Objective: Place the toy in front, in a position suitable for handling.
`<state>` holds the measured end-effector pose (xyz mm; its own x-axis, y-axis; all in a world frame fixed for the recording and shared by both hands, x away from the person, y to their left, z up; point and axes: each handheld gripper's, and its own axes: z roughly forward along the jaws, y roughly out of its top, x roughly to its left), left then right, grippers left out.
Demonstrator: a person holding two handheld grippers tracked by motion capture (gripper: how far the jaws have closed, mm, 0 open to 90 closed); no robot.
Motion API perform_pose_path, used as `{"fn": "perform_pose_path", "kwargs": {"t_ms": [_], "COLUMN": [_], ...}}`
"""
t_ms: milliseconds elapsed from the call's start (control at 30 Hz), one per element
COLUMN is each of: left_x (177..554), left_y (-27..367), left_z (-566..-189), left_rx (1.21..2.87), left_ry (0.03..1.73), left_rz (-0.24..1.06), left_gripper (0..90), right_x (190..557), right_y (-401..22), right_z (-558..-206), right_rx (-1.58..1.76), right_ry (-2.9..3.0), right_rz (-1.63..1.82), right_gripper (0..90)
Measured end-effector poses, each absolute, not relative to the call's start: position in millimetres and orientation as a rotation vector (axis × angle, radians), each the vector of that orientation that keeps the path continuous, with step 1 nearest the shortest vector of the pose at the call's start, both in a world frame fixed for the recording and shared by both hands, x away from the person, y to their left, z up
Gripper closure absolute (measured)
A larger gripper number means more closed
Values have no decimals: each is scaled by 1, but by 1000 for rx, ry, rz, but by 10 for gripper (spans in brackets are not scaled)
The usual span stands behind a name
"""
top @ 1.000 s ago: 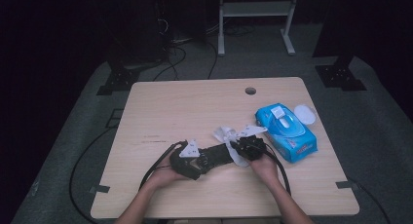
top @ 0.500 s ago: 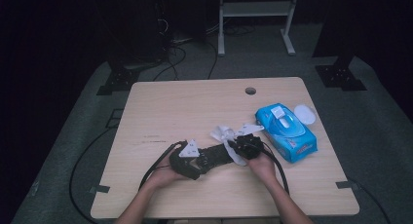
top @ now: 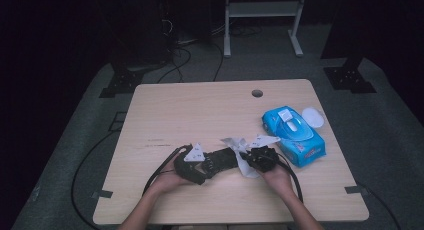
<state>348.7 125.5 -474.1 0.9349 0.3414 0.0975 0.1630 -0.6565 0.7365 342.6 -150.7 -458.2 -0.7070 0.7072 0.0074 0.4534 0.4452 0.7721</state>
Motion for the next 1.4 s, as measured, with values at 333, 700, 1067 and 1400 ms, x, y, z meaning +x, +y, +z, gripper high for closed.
{"fn": "perform_pose_path", "kwargs": {"t_ms": [333,700,1067,1400], "left_x": [349,349,349,350], "left_y": [125,125,125,126], "left_z": [-474,-474,-474,-474], "left_rx": [2297,2291,2298,2287], "left_ry": [354,359,358,365], "left_rz": [290,284,291,286], "left_gripper": [241,241,241,241], "right_x": [334,330,329,356], "right_y": [-144,-126,-66,-94], "right_z": [-456,-457,-451,-450], "right_rx": [932,938,778,891], "right_ry": [2438,2451,2520,2414], "right_rz": [1152,1247,1342,1223], "right_gripper": [840,842,841,841]}}
